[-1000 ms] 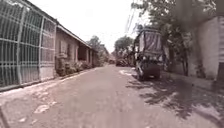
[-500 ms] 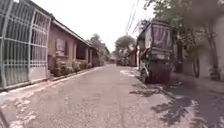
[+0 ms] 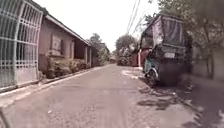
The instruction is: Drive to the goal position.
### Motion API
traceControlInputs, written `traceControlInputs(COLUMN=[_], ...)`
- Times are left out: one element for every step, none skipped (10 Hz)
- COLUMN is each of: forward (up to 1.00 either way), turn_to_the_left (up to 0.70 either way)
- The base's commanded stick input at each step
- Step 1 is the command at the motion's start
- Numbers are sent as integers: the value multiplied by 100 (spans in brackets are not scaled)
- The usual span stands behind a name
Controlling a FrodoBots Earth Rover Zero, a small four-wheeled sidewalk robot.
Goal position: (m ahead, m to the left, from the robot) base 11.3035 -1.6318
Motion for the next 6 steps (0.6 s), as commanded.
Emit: traceControlInputs(forward=[100,100,100,100,100,100], turn_to_the_left=[0,0,0,0,0,0])
